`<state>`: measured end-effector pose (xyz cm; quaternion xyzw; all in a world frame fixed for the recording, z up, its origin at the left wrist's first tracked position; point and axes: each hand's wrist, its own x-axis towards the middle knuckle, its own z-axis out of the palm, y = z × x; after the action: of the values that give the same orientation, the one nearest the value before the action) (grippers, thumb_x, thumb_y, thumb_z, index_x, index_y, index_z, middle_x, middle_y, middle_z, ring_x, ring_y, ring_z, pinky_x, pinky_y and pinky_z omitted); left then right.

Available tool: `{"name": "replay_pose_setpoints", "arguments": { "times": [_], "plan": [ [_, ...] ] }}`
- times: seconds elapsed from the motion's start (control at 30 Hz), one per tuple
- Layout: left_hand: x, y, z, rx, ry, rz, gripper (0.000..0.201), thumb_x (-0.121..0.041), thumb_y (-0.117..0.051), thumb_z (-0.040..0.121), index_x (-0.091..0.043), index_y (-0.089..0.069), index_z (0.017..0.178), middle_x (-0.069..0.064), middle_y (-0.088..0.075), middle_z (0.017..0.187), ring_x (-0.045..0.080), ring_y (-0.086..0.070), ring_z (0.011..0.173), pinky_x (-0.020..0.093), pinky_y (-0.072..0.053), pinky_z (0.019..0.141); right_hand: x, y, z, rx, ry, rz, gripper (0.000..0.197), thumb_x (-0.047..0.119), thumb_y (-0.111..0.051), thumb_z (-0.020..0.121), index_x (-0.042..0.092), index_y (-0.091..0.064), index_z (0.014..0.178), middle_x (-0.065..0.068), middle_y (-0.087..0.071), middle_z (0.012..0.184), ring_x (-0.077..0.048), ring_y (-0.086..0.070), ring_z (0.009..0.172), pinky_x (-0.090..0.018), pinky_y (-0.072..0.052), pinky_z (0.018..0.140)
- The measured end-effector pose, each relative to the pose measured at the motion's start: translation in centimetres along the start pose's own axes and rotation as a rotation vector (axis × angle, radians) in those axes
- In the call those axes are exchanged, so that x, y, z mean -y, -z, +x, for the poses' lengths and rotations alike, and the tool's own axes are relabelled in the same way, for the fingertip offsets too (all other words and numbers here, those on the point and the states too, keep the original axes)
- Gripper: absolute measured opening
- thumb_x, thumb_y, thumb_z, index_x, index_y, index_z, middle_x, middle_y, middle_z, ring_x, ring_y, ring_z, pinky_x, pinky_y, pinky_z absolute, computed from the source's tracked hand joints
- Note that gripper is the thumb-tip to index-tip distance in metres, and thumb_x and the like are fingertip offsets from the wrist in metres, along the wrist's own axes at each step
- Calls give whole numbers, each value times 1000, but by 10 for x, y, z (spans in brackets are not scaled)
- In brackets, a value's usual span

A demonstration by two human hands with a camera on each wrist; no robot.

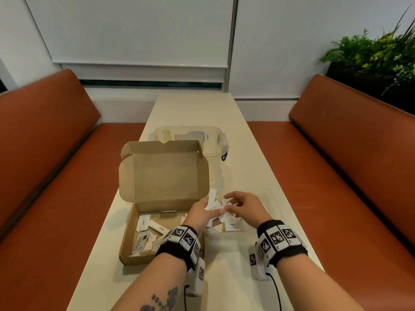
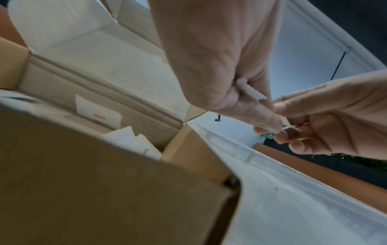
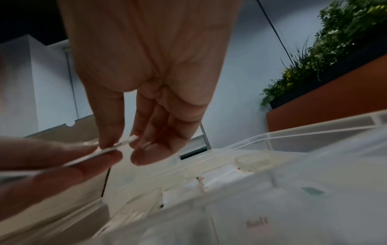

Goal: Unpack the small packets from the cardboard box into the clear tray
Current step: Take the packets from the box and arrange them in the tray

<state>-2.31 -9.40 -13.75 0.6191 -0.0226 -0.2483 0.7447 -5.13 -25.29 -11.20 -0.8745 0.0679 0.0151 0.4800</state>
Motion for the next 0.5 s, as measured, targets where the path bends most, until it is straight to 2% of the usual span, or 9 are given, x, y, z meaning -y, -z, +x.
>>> {"name": "replay_pose_setpoints", "arguments": {
  "times": [0.1, 0.2, 0.23, 0.33, 0.43, 0.5],
  "plan": [
    [0, -1, 0, -15, -8, -7, 27, -3, -67, 86, -5, -62, 112, 13, -70, 102, 20, -72, 84, 26, -57, 65, -1, 0, 0, 12, 5, -33, 26, 16, -72, 81, 17, -67, 107, 1, -56, 73, -9, -55, 64, -16, -47, 61],
    [4, -1, 2, -40, 9, 0, 15, -9, -59, 93, -8, -64, 107, 14, -69, 104, 28, -70, 93, 39, -58, 80, -3, 1, -1, 47, -4, -75, 21, 12, -73, 79, 12, -71, 101, 5, -46, 63, -7, -45, 57, -13, -42, 59],
    [4, -2, 2, -51, 23, -7, 12, -11, -56, 95, -10, -64, 103, 13, -68, 102, 28, -69, 92, 39, -59, 79, -3, 2, -2, 60, -6, -92, 18, 12, -73, 79, 11, -72, 97, 4, -48, 62, -6, -45, 55, -10, -41, 57],
    [3, -2, 2, -63, 79, -95, 12, -10, -48, 99, -7, -60, 97, 14, -67, 91, 22, -70, 76, 29, -60, 62, -7, 13, -5, -16, -14, -100, 2, 13, -74, 78, 11, -73, 80, 3, -59, 62, -3, -50, 55, -4, -39, 51],
    [1, 1, 2, -59, 89, -117, 13, -11, -45, 100, -5, -56, 96, 17, -67, 88, 19, -71, 67, 28, -59, 63, -19, 33, -6, -168, -73, -204, 11, 15, -75, 77, 15, -67, 69, 5, -62, 63, -6, -54, 60, -10, -40, 54],
    [1, 2, 2, -58, 90, -118, 13, -11, -45, 100, -5, -56, 97, 18, -66, 90, 20, -70, 68, 29, -58, 65, -26, 42, -8, -186, -134, -275, 12, 14, -76, 75, 13, -66, 68, 1, -65, 69, -12, -58, 67, -18, -44, 59]
  ]
}}
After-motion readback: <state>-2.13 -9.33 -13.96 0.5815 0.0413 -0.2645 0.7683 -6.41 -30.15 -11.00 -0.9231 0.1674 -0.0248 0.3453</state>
